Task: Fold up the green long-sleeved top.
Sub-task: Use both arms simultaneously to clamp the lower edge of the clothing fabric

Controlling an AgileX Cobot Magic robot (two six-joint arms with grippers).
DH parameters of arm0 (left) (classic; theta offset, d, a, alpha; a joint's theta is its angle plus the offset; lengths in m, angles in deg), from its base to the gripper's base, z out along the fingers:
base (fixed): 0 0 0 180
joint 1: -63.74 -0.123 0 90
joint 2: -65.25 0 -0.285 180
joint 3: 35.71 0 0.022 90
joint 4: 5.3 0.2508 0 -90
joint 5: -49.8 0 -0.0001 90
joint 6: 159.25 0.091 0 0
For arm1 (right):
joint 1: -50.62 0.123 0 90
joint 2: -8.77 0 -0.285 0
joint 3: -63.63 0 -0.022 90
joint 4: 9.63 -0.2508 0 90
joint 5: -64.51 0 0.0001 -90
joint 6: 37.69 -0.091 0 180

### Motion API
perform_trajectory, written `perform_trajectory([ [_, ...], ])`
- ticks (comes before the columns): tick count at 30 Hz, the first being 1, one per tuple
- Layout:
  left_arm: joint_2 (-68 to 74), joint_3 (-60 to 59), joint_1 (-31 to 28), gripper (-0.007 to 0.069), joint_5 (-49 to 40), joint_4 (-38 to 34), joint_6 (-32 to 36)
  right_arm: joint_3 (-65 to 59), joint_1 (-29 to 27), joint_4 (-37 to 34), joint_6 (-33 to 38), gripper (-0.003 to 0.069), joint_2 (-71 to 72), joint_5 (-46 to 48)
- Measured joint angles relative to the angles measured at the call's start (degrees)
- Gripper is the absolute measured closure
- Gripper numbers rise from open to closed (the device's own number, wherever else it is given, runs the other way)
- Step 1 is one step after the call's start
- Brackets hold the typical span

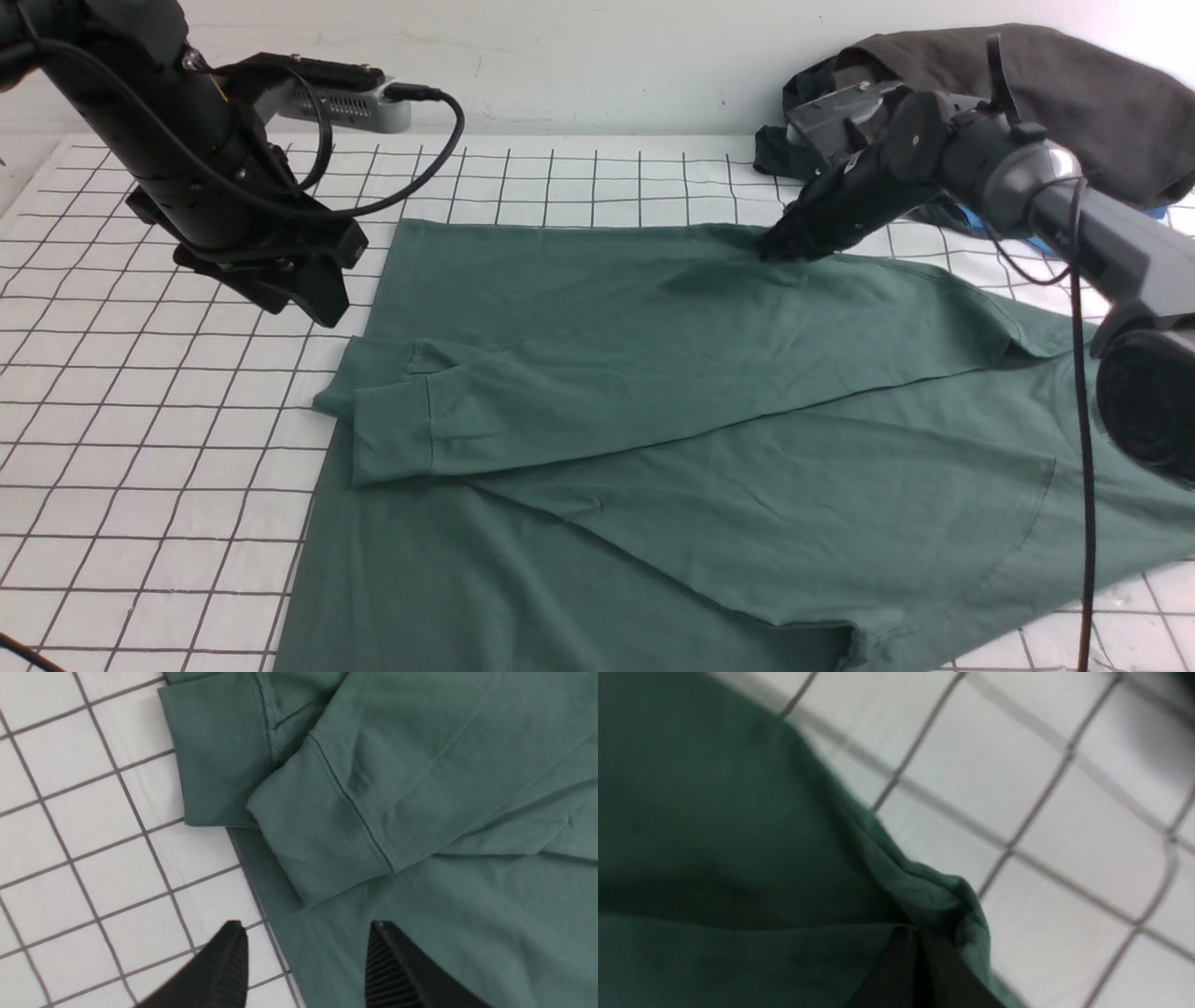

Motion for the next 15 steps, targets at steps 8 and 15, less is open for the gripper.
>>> perform_trajectory([
  [8,-3.8,-3.1,3.5,0.0342,0.1,-3.0,0.0,0.0,-5.1,1.2,-9.3,0.0659,5.1,4.7],
  [15,-16.7,-23.0,14.7,0.0345,0.2,0.3,2.5,0.0,-5.8,-6.2,-2.6,0.0659,18.3,15.7],
])
